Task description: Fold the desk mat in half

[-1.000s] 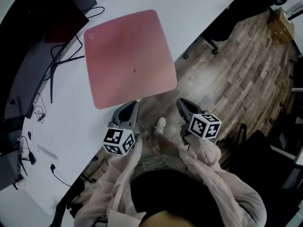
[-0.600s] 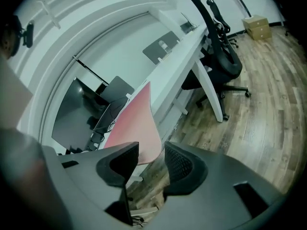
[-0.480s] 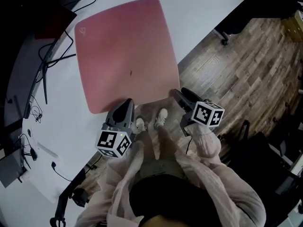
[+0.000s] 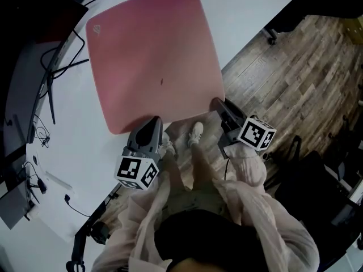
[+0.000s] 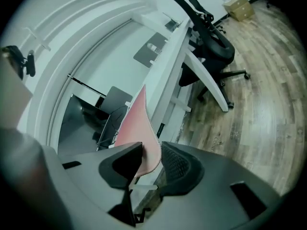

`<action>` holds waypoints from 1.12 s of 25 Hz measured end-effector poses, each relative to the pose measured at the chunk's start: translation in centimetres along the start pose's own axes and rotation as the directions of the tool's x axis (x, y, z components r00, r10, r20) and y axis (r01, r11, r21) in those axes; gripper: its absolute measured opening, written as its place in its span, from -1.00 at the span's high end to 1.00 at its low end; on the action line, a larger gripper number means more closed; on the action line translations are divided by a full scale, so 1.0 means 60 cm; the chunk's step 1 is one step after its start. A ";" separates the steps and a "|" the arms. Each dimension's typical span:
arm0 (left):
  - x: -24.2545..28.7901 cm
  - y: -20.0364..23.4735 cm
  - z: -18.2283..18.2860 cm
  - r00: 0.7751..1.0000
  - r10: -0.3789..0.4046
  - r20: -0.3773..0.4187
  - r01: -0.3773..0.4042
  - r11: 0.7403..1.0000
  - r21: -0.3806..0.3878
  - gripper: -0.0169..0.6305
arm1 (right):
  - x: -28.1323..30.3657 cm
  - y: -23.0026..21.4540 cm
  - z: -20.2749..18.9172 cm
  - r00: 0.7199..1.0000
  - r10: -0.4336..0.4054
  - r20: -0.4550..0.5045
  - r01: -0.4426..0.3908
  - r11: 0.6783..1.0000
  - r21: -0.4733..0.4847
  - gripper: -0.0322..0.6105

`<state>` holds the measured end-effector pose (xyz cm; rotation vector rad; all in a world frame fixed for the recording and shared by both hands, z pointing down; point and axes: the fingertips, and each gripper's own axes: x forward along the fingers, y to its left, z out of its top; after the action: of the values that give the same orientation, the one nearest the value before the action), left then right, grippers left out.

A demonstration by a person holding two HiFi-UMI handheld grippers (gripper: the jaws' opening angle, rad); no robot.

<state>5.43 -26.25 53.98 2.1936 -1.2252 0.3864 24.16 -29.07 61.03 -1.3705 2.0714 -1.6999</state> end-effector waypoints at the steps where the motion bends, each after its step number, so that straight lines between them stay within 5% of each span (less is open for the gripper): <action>1: -0.006 0.001 0.002 1.000 -0.009 0.004 0.009 1.000 0.001 0.86 | -0.008 0.003 0.005 1.000 -0.019 0.024 0.019 1.000 -0.008 0.51; 4: -0.027 0.007 0.010 0.999 -0.040 0.016 0.040 0.999 0.006 0.86 | -0.029 0.021 0.014 0.995 -0.057 0.083 0.060 0.998 -0.030 0.80; 15: -0.133 0.056 0.028 0.996 -0.063 0.070 0.061 0.998 0.025 0.86 | -0.046 0.144 0.012 0.982 -0.135 0.134 0.169 0.944 -0.283 0.81; 28: -0.223 0.097 0.038 0.987 -0.056 0.153 0.053 0.998 0.023 0.86 | 0.017 0.318 -0.043 0.995 -0.047 0.088 0.083 0.875 -0.476 0.81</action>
<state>-6.69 -21.01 47.39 2.3039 -1.2430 0.2105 11.53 -28.86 46.50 -1.6137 2.5387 -1.1654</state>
